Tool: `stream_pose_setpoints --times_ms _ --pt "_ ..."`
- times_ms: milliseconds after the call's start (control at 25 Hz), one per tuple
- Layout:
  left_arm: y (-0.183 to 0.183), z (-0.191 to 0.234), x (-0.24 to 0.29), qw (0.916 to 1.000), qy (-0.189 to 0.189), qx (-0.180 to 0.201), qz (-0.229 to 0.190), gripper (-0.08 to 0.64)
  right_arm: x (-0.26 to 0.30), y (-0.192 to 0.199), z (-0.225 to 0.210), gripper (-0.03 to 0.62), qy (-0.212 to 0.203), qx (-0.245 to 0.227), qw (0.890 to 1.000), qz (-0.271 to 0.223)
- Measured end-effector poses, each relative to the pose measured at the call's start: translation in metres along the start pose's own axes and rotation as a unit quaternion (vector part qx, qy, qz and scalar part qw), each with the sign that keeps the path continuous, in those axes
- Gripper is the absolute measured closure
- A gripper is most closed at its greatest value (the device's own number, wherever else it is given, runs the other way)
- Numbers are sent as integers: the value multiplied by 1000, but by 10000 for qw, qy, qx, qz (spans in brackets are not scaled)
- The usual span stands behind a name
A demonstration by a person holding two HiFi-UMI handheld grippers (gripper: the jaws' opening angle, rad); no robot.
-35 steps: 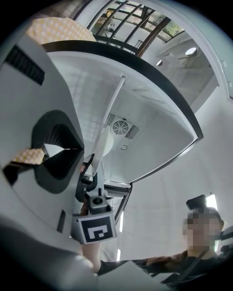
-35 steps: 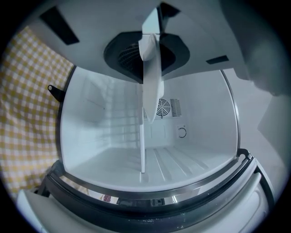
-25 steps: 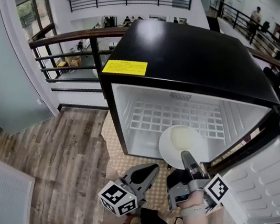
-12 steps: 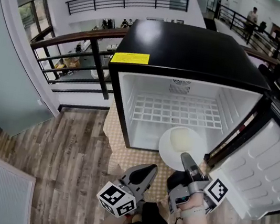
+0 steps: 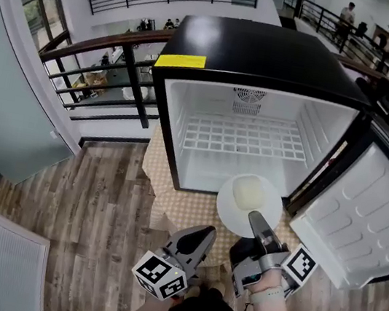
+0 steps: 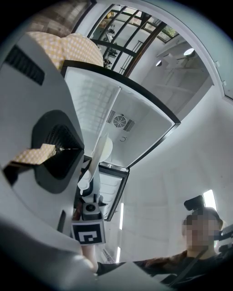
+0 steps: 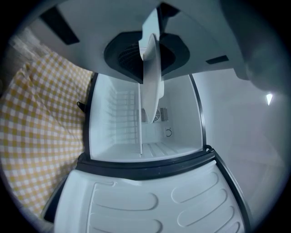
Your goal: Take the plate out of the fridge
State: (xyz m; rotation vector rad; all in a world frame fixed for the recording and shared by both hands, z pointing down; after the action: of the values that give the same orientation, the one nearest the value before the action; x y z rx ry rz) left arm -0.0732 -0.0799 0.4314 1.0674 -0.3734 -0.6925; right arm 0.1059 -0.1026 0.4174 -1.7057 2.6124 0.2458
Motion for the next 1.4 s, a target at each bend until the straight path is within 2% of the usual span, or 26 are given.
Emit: stream_pose_setpoints --times_ms 520,1400 --pt "12 -21 -21 9997 -194 74 -103 551 -34 12 0 552 -189 -36 9995 265" --pt "56 -139 -105 9995 -229 167 -165 551 -187 52 7 552 -93 42 9992 387"
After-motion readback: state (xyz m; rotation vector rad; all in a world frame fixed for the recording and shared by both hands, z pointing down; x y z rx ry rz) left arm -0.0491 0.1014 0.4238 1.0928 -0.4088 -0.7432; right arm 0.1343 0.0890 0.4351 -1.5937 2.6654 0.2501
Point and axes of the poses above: the fingertips, and each gripper's own axes: x forward along the fingers, z to its left, y out of its underside, the point moved 7 cm from there along -x, backward along the fingers, and after that the axes turned 7 degrees about -x, right-handed, at the moved point
